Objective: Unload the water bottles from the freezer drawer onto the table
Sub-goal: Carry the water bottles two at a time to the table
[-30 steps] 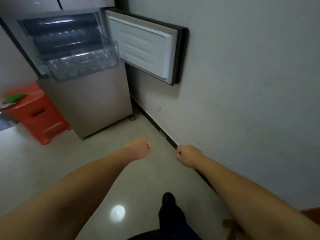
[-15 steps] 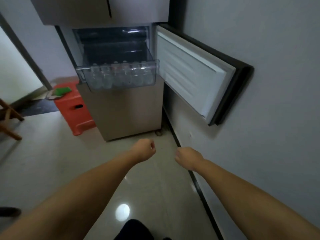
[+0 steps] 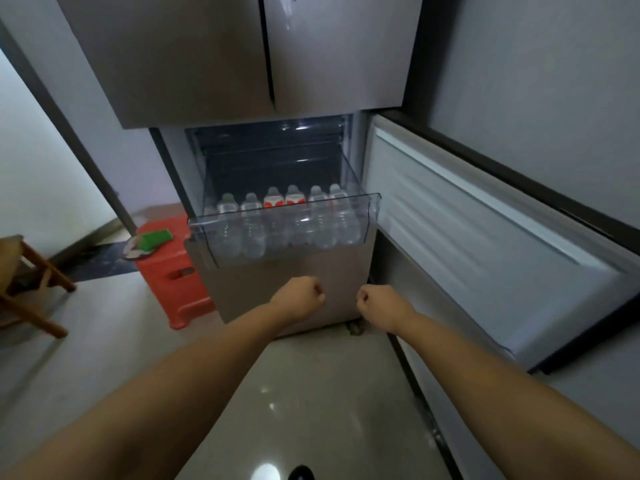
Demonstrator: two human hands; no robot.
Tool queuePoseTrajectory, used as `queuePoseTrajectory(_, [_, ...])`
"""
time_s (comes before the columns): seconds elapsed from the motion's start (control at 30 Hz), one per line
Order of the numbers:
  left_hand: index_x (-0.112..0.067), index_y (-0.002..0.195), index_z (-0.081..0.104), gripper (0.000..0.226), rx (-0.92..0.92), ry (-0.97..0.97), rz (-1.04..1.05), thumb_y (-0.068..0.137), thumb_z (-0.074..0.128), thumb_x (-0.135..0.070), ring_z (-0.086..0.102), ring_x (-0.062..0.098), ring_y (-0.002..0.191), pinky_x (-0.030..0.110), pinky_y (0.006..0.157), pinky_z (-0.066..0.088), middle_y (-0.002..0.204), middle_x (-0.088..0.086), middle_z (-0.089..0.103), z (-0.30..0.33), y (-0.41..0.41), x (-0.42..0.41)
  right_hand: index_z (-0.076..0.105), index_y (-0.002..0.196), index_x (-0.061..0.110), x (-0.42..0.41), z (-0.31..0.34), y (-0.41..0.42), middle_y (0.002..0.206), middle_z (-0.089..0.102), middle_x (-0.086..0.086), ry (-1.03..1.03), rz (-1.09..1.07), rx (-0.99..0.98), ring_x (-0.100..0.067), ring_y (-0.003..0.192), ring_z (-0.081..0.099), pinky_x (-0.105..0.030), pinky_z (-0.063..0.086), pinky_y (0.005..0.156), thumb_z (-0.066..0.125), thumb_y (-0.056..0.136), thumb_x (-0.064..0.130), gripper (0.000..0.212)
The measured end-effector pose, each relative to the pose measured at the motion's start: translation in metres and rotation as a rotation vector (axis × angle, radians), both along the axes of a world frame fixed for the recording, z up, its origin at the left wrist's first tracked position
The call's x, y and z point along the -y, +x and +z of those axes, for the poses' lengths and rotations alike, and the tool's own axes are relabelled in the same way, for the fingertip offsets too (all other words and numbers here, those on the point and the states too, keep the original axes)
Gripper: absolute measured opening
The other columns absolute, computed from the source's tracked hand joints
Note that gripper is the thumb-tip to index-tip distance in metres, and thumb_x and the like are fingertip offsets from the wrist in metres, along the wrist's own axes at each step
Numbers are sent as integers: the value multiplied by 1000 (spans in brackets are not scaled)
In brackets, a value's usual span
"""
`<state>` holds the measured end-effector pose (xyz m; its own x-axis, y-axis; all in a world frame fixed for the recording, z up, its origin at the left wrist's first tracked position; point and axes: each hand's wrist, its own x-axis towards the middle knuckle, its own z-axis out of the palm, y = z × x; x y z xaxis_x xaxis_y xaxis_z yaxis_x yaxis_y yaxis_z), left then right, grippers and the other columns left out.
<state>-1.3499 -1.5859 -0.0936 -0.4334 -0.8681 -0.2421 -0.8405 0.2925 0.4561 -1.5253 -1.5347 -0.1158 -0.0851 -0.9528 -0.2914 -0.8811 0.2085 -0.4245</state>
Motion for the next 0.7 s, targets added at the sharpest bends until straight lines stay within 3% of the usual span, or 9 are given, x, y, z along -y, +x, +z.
queuePoseTrajectory(0.17, [-5,102,67,22,-115,-72,-13,92,52,-18,63,26,98,33,86,49,105,13,68,23,-3,74,64,99,11,71,25,7,95,66,-9,-139,-65,66,-27,87,62,-36,50,77,46,96,28,24])
queuePoseTrajectory(0.27, [-5,99,68,21,-184,-97,-37,92,52,-16,63,26,95,33,84,49,100,13,69,37,-20,112,61,89,10,114,39,0,92,67,-13,-214,-84,56,-30,87,63,-32,45,70,45,95,24,22])
queuePoseTrajectory(0.4, [-7,95,69,19,-241,-130,-50,90,52,-15,65,27,91,32,79,49,96,13,70,53,-45,159,67,93,9,169,54,-15,96,69,-15,-299,-125,67,-32,90,63,-38,50,77,45,93,22,25])
queuePoseTrajectory(0.5, [-12,88,65,15,-251,-129,-7,90,51,-16,64,29,90,31,74,47,88,10,67,59,-58,197,64,80,10,209,63,-25,89,67,-15,-370,-132,103,-32,85,63,-41,52,78,46,93,19,24])
queuePoseTrajectory(0.63, [-7,98,68,21,-249,-69,84,90,51,-15,63,28,100,33,86,50,110,12,69,49,-73,251,68,96,5,267,68,-38,97,70,-13,-397,-172,200,-29,91,64,-38,52,82,46,95,15,24])
queuePoseTrajectory(0.7, [-4,100,67,22,-198,13,114,90,51,-16,64,30,101,36,87,51,110,15,68,37,-80,272,67,102,2,294,64,-44,104,68,-17,-285,-160,145,-32,99,63,-34,48,83,44,96,14,27])
